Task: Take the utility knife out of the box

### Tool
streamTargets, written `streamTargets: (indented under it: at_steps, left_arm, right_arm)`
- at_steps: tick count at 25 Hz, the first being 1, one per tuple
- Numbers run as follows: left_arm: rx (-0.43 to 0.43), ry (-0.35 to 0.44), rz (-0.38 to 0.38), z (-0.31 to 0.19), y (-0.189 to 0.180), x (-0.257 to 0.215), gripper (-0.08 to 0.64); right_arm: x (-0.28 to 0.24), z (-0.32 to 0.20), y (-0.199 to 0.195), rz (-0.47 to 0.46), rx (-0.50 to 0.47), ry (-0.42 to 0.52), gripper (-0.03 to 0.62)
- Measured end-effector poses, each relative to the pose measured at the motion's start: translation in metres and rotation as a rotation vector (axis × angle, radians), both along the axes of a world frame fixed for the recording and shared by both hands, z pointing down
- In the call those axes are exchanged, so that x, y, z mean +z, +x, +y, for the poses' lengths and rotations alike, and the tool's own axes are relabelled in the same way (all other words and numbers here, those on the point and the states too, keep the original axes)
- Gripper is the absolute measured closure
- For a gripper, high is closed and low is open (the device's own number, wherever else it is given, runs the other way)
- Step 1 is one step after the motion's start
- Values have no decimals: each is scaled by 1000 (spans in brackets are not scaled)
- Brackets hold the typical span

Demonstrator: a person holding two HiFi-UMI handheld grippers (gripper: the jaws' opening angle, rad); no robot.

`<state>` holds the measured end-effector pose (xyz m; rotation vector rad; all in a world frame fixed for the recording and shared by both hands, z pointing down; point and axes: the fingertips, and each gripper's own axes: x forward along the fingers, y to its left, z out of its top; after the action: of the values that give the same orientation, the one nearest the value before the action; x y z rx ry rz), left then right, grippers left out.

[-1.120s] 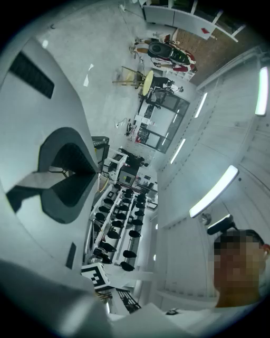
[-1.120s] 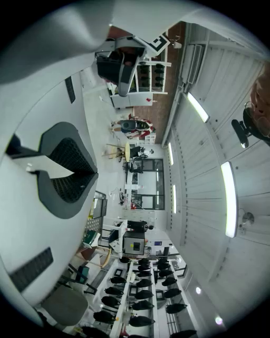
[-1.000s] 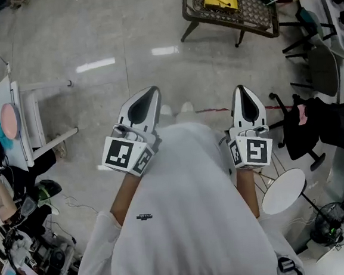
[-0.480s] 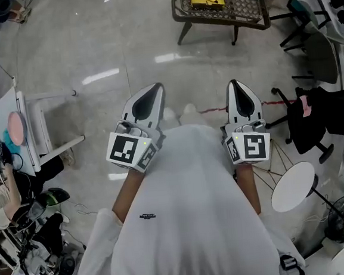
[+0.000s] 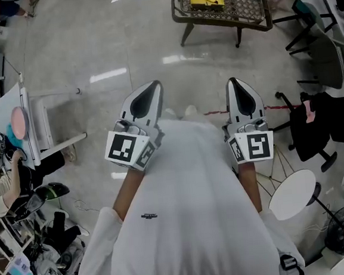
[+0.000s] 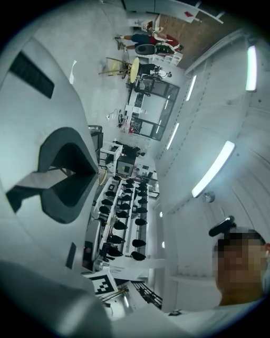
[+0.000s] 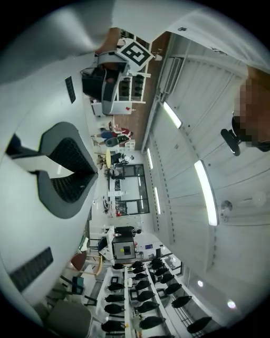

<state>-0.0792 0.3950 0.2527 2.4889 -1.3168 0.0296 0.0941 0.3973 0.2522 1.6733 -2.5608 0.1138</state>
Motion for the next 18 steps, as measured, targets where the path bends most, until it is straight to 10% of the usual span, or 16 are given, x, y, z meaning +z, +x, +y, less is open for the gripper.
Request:
streamTargets:
  at_steps: [18]
  left_arm:
    - [24,-7,-20,-56,57,7,558]
  right_arm:
    - [15,-48,49,-34,0,-14,594]
